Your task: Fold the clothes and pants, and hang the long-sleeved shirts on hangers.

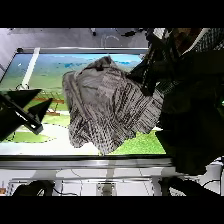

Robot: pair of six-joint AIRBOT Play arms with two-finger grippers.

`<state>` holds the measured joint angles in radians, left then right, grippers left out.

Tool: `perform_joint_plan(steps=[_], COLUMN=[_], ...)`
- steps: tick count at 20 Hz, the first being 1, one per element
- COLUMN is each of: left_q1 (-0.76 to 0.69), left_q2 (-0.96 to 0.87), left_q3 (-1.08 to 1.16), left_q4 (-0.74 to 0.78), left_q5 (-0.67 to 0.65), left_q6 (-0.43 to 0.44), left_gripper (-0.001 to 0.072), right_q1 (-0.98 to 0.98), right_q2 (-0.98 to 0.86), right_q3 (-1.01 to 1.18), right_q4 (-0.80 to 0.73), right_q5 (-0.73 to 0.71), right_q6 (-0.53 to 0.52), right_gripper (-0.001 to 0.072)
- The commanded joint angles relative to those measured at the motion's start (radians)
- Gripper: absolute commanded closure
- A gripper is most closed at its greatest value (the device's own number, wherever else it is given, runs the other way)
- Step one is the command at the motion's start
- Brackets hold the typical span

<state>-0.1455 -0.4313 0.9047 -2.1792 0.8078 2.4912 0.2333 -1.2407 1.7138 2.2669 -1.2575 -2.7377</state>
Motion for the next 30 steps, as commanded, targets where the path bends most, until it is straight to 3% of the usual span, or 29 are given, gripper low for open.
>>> perform_joint_plan(steps=[1,6,10,13,14,15,16,18,19,20,21,24,25,26,27,30], left_q1=[0.116,0.115,0.115,0.115,0.115,0.115,0.115,0.115,0.115,0.116,0.116,0.108,0.100,0.092,0.069,-0.030], left_q2=[-0.042,-0.230,-0.328,-0.341,-0.342,-0.342,-0.342,-0.342,-0.343,-0.348,-0.359,-0.399,-0.411,-0.423,-0.435,-0.457], left_q3=[0.000,0.000,0.000,0.000,0.000,0.000,0.000,0.000,0.000,0.000,0.000,0.000,0.000,0.000,0.000,0.000], left_q4=[0.035,-0.272,-0.299,-0.329,-0.342,-0.353,-0.374,-0.418,-0.416,-0.409,-0.409,-0.410,-0.409,-0.410,-0.409,-0.410], left_q5=[0.050,0.152,0.389,0.445,0.443,0.425,0.403,0.361,0.330,0.303,0.288,0.211,0.173,0.124,0.063,-0.129], left_q6=[0.094,0.289,0.300,0.303,0.322,0.326,0.325,0.307,0.262,0.217,0.199,0.136,0.123,0.103,0.084,0.073], left_gripper=[0.0256,0.0256,0.0256,0.0261,0.0358,0.0573,0.0681,0.0681,0.0680,0.0681,0.0681,0.0682,0.0682,0.0683,0.0682,0.0683], right_q1=[0.000,0.000,0.000,0.000,0.000,0.000,0.000,0.000,-0.002,-0.003,-0.003,-0.003,-0.003,-0.003,-0.002,0.068], right_q2=[0.016,0.035,0.035,0.035,0.035,0.035,0.035,0.035,0.035,0.035,0.037,0.055,0.065,0.077,0.084,0.083], right_q3=[0.000,0.000,0.000,0.000,0.000,0.000,0.000,0.000,0.000,0.000,0.000,0.000,0.000,0.000,0.000,-0.009], right_q4=[0.113,0.120,0.119,0.120,0.120,0.120,0.118,0.097,0.066,0.011,-0.070,-0.259,-0.271,-0.255,-0.185,0.033], right_q5=[-0.153,-0.224,-0.227,-0.227,-0.229,-0.232,-0.235,-0.219,-0.159,-0.077,-0.011,0.101,0.130,0.167,0.198,0.242], right_q6=[-0.098,-0.107,-0.108,-0.108,-0.108,-0.107,-0.107,-0.101,-0.019,0.111,0.208,0.493,0.621,0.756,0.815,0.819], right_gripper=[0.0656,0.0655,0.0655,0.0655,0.0655,0.0654,0.0654,0.0647,0.0449,0.0159,0.0116,0.0120,0.0206,0.0238,0.0236,0.0204])
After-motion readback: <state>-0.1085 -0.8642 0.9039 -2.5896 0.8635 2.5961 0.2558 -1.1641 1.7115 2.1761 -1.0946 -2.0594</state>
